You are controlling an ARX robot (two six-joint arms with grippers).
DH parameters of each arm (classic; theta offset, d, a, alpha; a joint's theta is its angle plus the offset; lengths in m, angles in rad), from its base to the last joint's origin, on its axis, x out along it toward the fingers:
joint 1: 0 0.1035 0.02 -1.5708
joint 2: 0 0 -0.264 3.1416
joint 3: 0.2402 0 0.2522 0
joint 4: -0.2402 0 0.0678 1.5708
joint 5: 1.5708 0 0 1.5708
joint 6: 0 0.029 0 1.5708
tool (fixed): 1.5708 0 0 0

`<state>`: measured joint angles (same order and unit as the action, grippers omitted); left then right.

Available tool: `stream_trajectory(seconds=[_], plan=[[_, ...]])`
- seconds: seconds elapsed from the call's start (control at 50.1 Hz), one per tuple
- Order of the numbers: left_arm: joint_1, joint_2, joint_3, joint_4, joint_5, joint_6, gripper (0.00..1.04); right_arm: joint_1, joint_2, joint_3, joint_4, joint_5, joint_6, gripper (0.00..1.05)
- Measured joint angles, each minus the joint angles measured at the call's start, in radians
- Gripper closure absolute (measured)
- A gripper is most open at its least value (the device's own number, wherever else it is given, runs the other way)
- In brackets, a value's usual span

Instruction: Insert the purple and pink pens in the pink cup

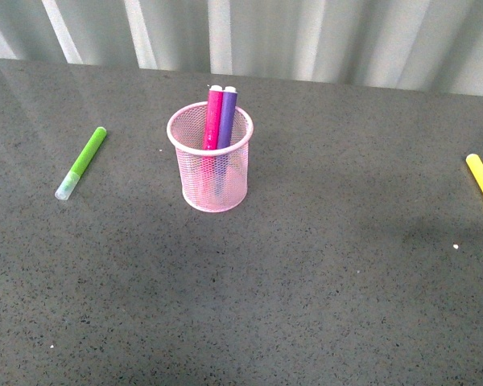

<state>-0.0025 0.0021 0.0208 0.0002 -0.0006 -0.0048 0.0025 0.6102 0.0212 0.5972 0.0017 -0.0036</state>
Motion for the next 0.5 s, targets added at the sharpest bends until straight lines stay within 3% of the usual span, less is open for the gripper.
stream_trajectory(seconds=[0.499], plan=[[0.000, 0.000, 0.000, 0.000, 0.000, 0.000, 0.07, 0.000, -0.275, -0.001, -0.259, 0.000, 0.000, 1.01]])
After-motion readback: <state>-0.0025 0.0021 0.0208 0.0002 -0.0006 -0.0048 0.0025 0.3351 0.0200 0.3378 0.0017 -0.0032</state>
